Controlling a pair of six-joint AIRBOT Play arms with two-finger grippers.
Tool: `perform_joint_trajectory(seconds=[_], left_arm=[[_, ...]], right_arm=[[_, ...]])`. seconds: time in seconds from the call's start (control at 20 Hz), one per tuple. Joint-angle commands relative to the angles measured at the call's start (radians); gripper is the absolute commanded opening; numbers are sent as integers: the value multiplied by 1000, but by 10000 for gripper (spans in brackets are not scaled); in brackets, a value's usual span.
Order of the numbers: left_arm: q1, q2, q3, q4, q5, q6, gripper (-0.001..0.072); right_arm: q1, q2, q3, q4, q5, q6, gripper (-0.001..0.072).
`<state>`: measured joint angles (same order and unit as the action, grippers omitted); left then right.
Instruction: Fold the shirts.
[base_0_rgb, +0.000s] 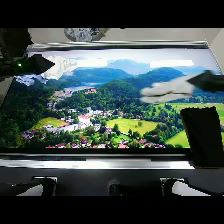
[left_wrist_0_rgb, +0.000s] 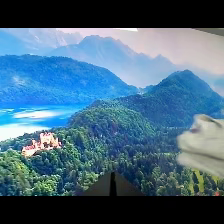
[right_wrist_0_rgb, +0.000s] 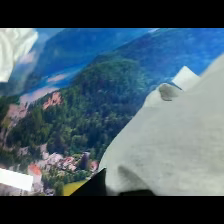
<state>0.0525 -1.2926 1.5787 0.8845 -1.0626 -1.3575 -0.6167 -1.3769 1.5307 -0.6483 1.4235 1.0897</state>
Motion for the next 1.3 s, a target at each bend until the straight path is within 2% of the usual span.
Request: perform_joint_trajectory(seconds=[0.0,0.25,0.35,0.55,0.7,0.75,0.85,1.0,1.15,1.2,1.25], left_arm=[[0,-1,0,0,0,2,41],[0,0,0,-1,-32,19,41],[0,0,0,-1,-41,24,41],[0,0,0,-1,-56,27,41],[0,0,0,-1,-56,27,41],[0,0,0,-1,-56,27,41],[0,0,0,-1,-56,27,41],[0,0,0,-1,-56,27,41],[0,0,0,-2,-56,26,41],[0,0,0,-2,-57,26,40],[0,0,0,-2,-56,26,41]], right_arm=[[-228,64,64,-30,131,37,50],[-460,101,73,-47,224,33,50],[-510,103,73,-113,266,33,50],[-533,103,70,-363,291,57,49],[-533,107,29,-378,246,85,49],[-533,114,-5,-393,242,86,50],[-533,154,-126,-527,227,87,50],[-533,265,-409,-718,175,95,51],[-533,317,-628,-739,73,117,55],[-533,317,-671,-739,45,132,71],[-533,317,-687,-746,25,129,189]])
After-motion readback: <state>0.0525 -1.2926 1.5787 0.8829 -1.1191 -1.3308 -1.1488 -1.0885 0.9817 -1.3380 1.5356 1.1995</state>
